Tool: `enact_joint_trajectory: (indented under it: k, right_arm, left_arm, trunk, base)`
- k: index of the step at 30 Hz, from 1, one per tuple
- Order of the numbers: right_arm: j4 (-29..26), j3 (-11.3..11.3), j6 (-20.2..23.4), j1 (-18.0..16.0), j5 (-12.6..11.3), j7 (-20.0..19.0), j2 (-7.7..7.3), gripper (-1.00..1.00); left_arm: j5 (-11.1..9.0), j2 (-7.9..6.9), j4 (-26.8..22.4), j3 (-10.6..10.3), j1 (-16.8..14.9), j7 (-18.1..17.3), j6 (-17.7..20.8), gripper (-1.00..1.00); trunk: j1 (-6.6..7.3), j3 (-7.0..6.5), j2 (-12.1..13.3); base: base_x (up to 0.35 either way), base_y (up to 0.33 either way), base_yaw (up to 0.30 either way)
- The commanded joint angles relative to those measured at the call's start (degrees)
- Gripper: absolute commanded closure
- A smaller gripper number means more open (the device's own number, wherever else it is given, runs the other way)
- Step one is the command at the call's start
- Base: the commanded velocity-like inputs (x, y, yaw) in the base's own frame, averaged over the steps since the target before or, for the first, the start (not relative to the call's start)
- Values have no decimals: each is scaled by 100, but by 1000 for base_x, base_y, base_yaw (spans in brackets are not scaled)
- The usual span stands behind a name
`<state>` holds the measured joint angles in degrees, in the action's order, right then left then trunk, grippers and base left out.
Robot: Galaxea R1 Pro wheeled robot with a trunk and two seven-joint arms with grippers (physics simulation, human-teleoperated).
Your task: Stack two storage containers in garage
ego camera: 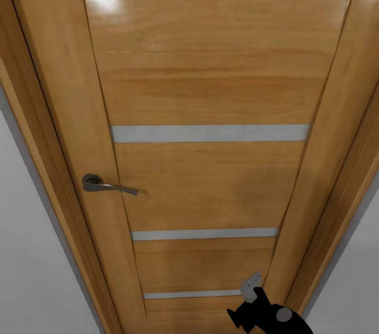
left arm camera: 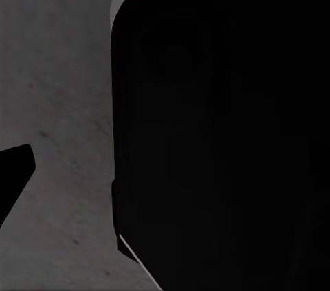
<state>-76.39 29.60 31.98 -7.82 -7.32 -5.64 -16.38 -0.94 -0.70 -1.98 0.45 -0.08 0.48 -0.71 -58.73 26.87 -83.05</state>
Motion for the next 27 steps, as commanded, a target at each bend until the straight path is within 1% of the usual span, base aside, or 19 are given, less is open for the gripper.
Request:
enact_joint_trajectory:
  k: [1, 3, 6, 10, 13, 17, 19, 23, 27]
  right_arm:
    - [-175, -17, 144, -5, -55, 21, -12, -100]
    - [-392, -40, 299, -28, -55, 24, -17, -100]
    - [-788, -62, 645, -154, -58, 30, -14, -100]
    - [-982, -67, 781, -255, -58, 35, -7, -100]
    - [-1036, -69, 819, -408, -58, 36, 0, -100]
    - [-1064, -75, 1127, -715, -58, 36, 37, -100]
    - [-1068, -76, 1200, -812, -58, 36, 46, -100]
    - [-1075, -75, 1265, -945, -59, 48, 61, -100]
    - [-1079, -69, 1282, -990, -57, 110, 69, -100]
  left_arm:
    - [-10, 0, -3, 3, -1, 5, -8, -100]
    - [-11, 0, -4, 3, -1, 5, -8, -100]
    - [-11, 0, -4, 2, -1, 5, -8, -100]
    - [-9, 0, -4, -1, -1, 5, -8, -100]
    - [-10, 0, -44, 3, -1, 5, -8, -100]
    - [-11, 0, -119, 9, -1, 5, -8, -100]
    - [-11, 0, -127, 8, -1, 5, -8, -100]
    - [-12, 0, -140, 8, -1, 5, -8, -100]
    - [-9, 0, -144, 8, -1, 5, -8, -100]
  trunk:
    - [0, 6, -3]
    - [0, 6, -3]
    - [0, 6, -3]
    - [0, 6, -3]
    - [0, 6, -3]
    - [0, 6, -3]
    - [0, 6, -3]
    - [0, 6, -3]
    - [0, 6, -3]
  base:
    - [0, 0, 0]
    - [0, 0, 0]
    - [0, 0, 0]
    - [0, 0, 0]
    - [0, 0, 0]
    - [0, 0, 0]
    - [0, 0, 0]
    - [0, 0, 0]
    - [0, 0, 0]
